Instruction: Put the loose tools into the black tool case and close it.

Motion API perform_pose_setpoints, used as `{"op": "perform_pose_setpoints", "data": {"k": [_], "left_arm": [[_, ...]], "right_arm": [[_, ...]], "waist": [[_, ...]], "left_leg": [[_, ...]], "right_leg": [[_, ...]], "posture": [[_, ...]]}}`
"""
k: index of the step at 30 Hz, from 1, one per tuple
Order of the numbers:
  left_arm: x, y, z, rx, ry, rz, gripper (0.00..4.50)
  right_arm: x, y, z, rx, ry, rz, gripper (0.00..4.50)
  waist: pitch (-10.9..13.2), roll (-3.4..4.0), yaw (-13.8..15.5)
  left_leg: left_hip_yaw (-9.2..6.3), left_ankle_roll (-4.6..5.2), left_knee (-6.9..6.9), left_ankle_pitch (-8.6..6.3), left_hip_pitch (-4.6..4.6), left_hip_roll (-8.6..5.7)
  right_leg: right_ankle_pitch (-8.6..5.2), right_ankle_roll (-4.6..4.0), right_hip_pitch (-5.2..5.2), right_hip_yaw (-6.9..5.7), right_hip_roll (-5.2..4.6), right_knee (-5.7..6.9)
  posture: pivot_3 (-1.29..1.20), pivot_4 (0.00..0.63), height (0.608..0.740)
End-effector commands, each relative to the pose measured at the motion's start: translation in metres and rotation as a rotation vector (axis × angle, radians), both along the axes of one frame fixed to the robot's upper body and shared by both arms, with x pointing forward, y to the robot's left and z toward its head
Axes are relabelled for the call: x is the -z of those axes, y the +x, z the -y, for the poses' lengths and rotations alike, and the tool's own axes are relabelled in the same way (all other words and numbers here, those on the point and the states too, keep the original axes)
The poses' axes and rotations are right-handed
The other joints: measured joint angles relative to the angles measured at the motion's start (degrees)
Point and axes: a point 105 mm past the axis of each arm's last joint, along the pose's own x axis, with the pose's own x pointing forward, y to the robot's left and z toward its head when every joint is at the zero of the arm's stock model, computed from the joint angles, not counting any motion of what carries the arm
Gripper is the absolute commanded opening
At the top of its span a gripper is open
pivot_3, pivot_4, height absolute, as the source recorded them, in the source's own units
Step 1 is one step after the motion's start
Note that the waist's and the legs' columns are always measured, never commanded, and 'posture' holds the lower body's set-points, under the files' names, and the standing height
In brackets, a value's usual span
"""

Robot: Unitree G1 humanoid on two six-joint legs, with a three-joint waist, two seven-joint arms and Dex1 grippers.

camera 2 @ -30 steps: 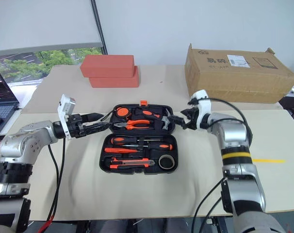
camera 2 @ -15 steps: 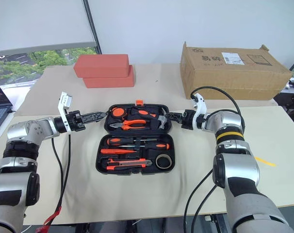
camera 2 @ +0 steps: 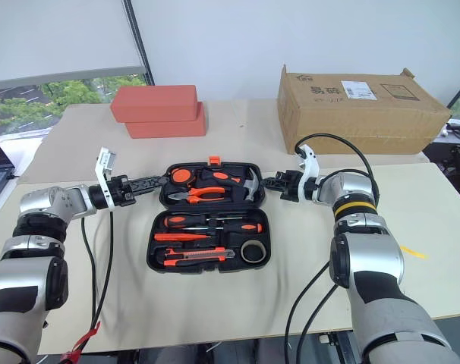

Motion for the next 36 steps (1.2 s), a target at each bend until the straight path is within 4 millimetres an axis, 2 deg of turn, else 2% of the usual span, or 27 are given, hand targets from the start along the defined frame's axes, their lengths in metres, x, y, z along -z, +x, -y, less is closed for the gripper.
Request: {"op": "perform_pose_setpoints", "data": {"k": [1,3,13,14,16,18,19,31,34,36], "left_arm": [[-0.009,0.005,0.001,-0.004,-0.003,0.036,4.50],[-0.009,0.005,0.002,0.002,0.001,0.036,4.50],[-0.009,0.006,0.004,0.012,0.006,0.041,4.50],[-0.009,0.006,0.005,0.012,0.006,0.041,4.50],[-0.008,0.006,0.005,0.013,0.007,0.040,4.50],[-0.008,0.006,0.006,0.014,0.006,0.039,4.50],[-0.008,0.006,0.005,0.014,0.006,0.039,4.50],[0.005,0.006,0.007,0.009,0.030,0.008,4.50],[0.004,0.007,0.006,-0.002,0.026,0.016,3.80],[0.005,0.009,0.004,-0.021,0.034,0.021,3.06]], "right_arm": [[-0.013,0.005,0.001,-0.004,-0.022,0.065,1.13],[-0.012,0.005,0.001,0.008,-0.021,0.056,1.75],[-0.007,0.006,-0.003,0.007,-0.030,0.043,1.75],[-0.007,0.006,-0.004,0.007,-0.029,0.042,1.24],[-0.006,0.006,-0.005,0.004,-0.025,0.039,0.90],[-0.006,0.005,-0.007,-0.001,-0.023,0.037,0.15],[-0.006,0.006,-0.008,0.000,-0.022,0.038,0.04],[-0.009,0.008,-0.006,0.025,-0.015,0.045,0.04],[-0.009,0.008,-0.005,0.028,-0.015,0.047,0.00],[-0.009,0.009,-0.005,0.029,-0.015,0.049,0.00]], "waist": [[0.0,0.00,0.0],[0.0,0.00,0.0],[0.0,0.00,0.0],[0.0,0.00,0.0],[0.0,0.00,0.0],[0.0,0.00,0.0],[0.0,0.00,0.0],[0.0,0.01,0.0],[0.0,0.02,0.0],[0.0,0.01,0.0]], "left_leg": [[0.00,0.00,0.00,0.00,0.00,0.00],[0.01,0.00,0.00,0.00,-0.01,0.00],[0.01,0.00,0.00,0.00,-0.02,0.00],[0.02,-0.01,0.00,0.01,-0.02,0.00],[0.02,-0.01,0.00,0.01,-0.02,0.00],[0.01,-0.01,0.01,0.01,-0.01,0.00],[0.01,-0.01,0.01,0.01,-0.01,0.00],[0.02,-0.01,0.03,0.01,0.03,-0.01],[0.03,-0.01,0.03,0.01,0.04,-0.01],[0.03,-0.01,0.03,0.01,0.03,-0.01]], "right_leg": [[0.00,0.00,0.00,0.00,0.00,0.01],[0.00,0.00,0.00,0.00,0.00,0.04],[0.01,-0.01,-0.02,0.00,0.01,0.05],[0.01,-0.01,-0.02,0.00,0.01,0.04],[0.01,-0.01,-0.02,0.00,0.01,0.05],[0.01,-0.01,-0.01,0.00,0.00,0.05],[0.01,-0.01,-0.01,0.00,0.00,0.05],[0.01,-0.01,0.00,0.02,-0.02,0.05],[0.01,-0.01,0.00,0.03,-0.03,0.04],[0.01,-0.01,0.00,0.02,-0.02,0.05]], "posture": [[0.00,0.150,0.711],[0.00,0.150,0.711],[0.00,0.150,0.711],[0.00,0.150,0.711],[0.00,0.150,0.711],[0.00,0.150,0.711],[0.00,0.150,0.711],[0.00,0.150,0.711],[0.00,0.150,0.711],[0.00,0.150,0.711]]}}
